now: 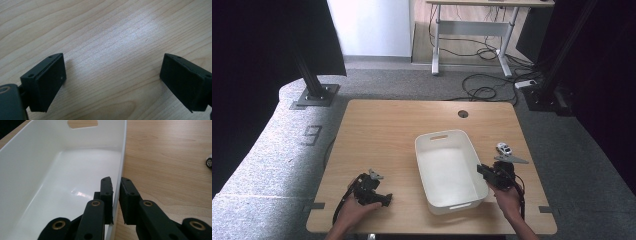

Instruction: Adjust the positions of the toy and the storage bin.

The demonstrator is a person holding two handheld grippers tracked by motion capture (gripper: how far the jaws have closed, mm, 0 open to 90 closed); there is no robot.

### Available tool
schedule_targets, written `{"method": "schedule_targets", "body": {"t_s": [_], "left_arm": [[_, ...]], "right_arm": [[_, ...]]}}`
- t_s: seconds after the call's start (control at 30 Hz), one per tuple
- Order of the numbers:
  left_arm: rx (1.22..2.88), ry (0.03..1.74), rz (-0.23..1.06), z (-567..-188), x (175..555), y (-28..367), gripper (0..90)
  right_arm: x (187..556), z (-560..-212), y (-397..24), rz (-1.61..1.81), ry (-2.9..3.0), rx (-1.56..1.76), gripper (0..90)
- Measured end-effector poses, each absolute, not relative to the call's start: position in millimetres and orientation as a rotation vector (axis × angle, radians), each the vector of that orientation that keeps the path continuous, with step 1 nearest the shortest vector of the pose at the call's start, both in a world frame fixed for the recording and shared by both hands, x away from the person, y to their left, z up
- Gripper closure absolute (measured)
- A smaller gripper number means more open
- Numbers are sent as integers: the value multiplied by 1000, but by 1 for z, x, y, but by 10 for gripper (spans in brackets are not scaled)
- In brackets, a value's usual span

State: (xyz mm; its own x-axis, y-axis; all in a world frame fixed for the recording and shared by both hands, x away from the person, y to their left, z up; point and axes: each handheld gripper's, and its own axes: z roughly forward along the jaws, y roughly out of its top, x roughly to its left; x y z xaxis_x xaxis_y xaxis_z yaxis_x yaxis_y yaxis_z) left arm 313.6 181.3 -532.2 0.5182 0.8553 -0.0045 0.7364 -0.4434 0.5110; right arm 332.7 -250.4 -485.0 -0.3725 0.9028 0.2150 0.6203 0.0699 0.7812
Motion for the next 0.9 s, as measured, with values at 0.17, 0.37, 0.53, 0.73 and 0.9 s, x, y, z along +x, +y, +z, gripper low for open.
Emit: {"method": "schedule_targets", "body": {"t_s": [0.17,0.37,0.53,0.73,0.9], "left_arm": [[2310,1302,352,-532,314,181,69],[2311,1300,350,-532,314,181,66],[2311,1299,351,-532,314,181,65],[2311,1299,351,-532,314,181,65],[2313,1299,349,-532,315,181,64]], "right_arm": [[335,-486,-249,1224,1995,1557,811],[337,-487,-245,1228,1969,1575,808],[338,-487,-243,1233,1952,1588,807],[339,-488,-241,1236,1930,1601,805],[339,-489,-239,1255,1912,1617,804]]}}
